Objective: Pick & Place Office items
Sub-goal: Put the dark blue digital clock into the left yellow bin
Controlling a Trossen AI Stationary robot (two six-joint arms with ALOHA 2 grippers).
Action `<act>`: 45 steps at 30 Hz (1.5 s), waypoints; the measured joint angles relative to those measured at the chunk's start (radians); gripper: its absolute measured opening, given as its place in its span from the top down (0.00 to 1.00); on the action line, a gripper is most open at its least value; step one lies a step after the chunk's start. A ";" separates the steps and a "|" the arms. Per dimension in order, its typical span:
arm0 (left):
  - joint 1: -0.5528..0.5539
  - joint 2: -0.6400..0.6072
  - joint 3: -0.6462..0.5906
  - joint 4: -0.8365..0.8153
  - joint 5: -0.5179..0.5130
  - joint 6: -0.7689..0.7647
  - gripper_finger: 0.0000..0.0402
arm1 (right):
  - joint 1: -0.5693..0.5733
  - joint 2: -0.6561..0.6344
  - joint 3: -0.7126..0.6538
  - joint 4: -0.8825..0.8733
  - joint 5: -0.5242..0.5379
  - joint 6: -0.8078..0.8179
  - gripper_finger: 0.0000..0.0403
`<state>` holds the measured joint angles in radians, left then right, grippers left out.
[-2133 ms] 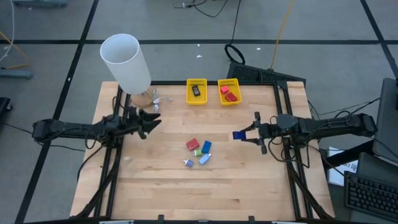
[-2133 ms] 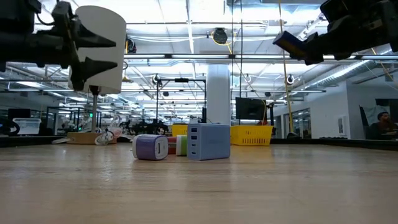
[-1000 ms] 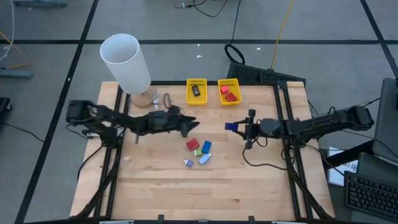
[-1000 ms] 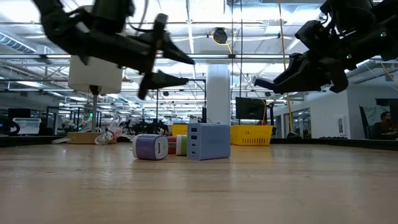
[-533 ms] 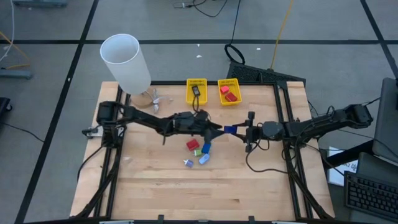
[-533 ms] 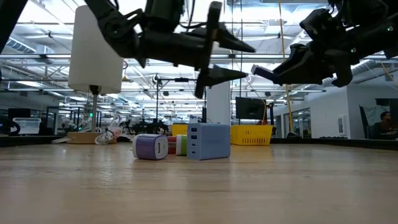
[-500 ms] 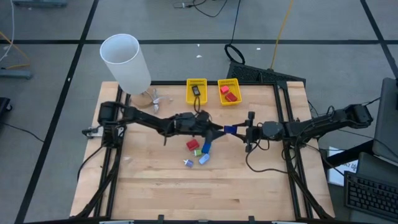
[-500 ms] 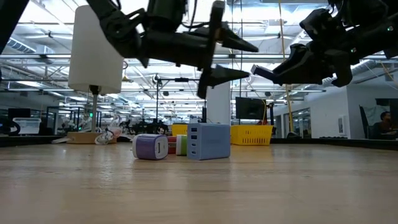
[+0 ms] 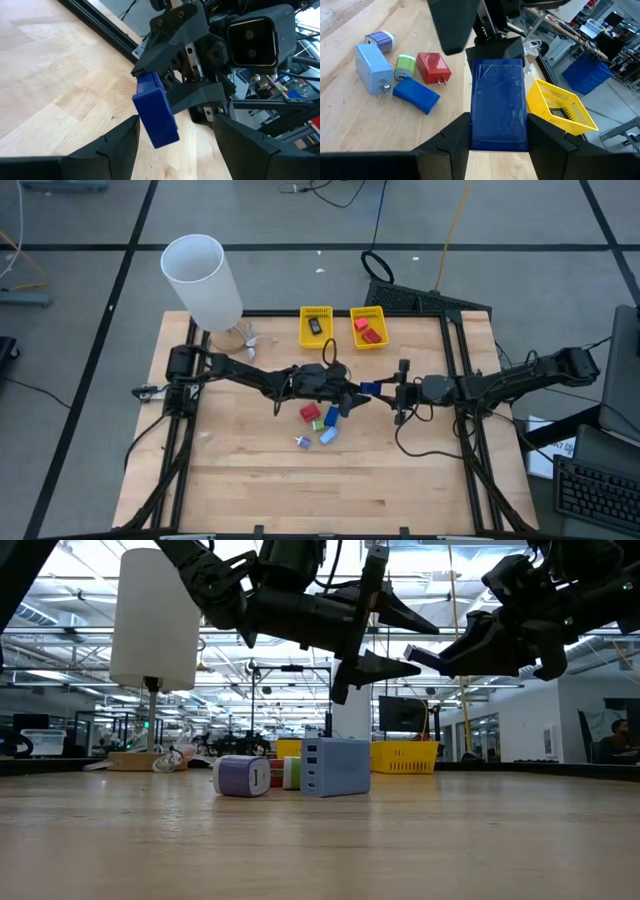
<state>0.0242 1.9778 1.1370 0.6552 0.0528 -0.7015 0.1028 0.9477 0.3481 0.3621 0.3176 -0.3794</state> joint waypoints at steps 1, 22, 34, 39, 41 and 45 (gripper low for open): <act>0.000 0.000 0.000 0.000 0.000 -0.007 0.37 | 0.000 0.000 0.000 0.000 0.000 0.000 0.60; 0.016 0.000 0.000 0.001 -0.061 -0.015 0.75 | 0.000 0.000 0.000 0.000 0.001 0.007 0.61; 0.019 -0.002 0.000 0.003 -0.073 0.066 0.79 | 0.000 0.000 0.000 0.001 0.000 0.090 0.57; 0.034 -0.024 -0.001 -0.019 -0.066 0.129 0.85 | -0.001 -0.001 0.000 0.012 -0.002 0.179 0.47; 0.041 -0.034 -0.001 -0.020 -0.065 0.149 0.85 | -0.001 -0.007 0.000 0.024 0.002 0.189 0.44; 0.057 -0.080 -0.001 -0.076 -0.066 0.207 0.83 | 0.000 -0.043 0.001 0.023 0.002 0.210 0.39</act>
<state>0.0812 1.8982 1.1358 0.5793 -0.0131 -0.4945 0.1032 0.9046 0.3486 0.3847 0.3196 -0.1695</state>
